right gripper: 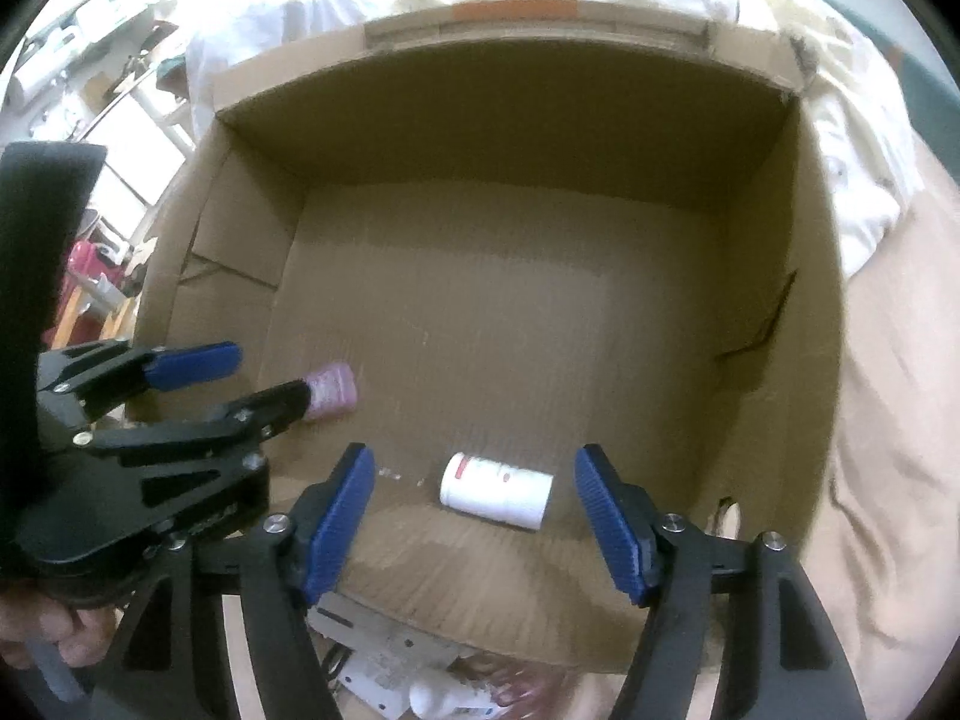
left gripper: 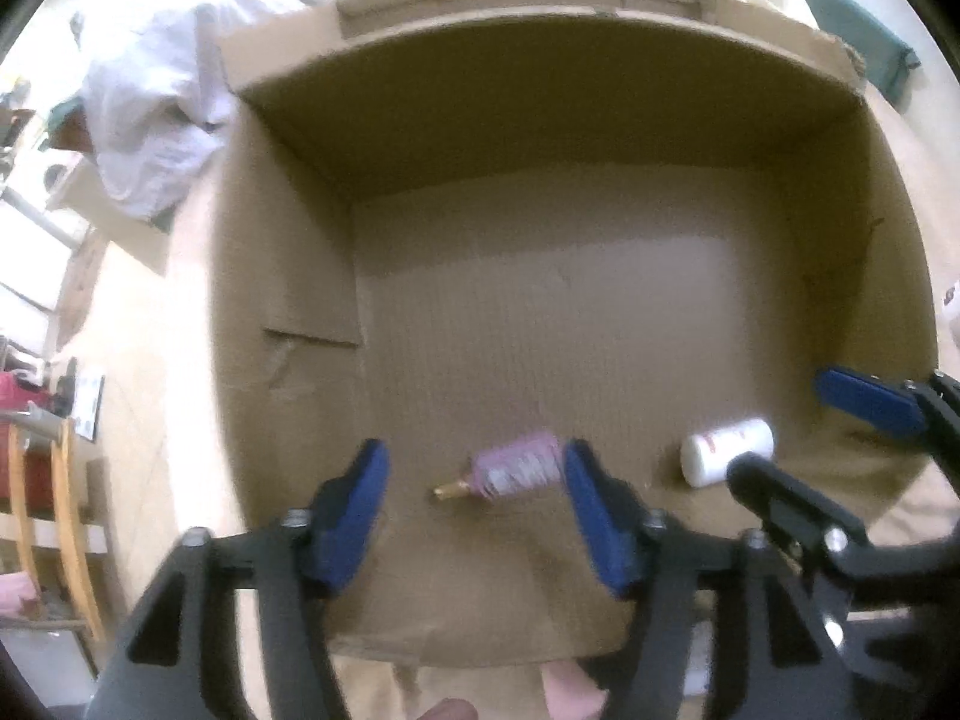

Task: Organize rigid objects
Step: 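Lift both bottles and release them into the cardboard box with both tools, then withdraw both open tools from the box toward the remaining items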

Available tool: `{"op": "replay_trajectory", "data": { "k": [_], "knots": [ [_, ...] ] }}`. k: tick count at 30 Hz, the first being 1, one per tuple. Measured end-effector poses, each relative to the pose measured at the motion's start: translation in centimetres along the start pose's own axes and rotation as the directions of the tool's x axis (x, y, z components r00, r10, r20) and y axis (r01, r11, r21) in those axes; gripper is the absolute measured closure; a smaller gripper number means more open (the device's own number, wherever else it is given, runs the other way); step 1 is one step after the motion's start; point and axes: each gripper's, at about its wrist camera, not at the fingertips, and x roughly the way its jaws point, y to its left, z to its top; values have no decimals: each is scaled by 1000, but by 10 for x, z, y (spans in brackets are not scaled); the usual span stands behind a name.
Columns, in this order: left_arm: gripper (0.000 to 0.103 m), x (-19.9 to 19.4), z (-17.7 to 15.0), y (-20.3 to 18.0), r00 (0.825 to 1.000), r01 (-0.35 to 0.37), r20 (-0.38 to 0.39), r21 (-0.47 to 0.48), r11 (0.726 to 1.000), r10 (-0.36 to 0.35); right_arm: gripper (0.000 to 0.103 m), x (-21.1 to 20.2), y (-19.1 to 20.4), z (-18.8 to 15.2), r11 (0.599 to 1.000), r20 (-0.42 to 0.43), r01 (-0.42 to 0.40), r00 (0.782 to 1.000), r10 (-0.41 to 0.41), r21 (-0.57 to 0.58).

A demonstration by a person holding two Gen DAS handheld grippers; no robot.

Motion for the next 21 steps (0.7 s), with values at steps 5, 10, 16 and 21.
{"op": "replay_trajectory", "data": {
  "k": [5, 10, 16, 21],
  "knots": [
    [31, -3, 3, 9, 1000, 27, 4, -47, 999, -27, 22, -2, -3, 2, 1000, 16, -12, 1000, 12, 15],
    [18, -9, 13, 26, 991, 123, -29, -103, 987, -127, 0, -29, -8, 5, 999, 130, 3, 992, -8, 39],
    [14, -13, 8, 18, 994, 107, -24, -83, 991, -109, 0, -38, -21, 11, 995, 171, -12, 985, -4, 97],
    [14, -17, 3, 14, 994, 104, -15, -78, 992, -105, 0, -39, -18, 11, 996, 176, 1, 984, -17, 91]
  ]
}}
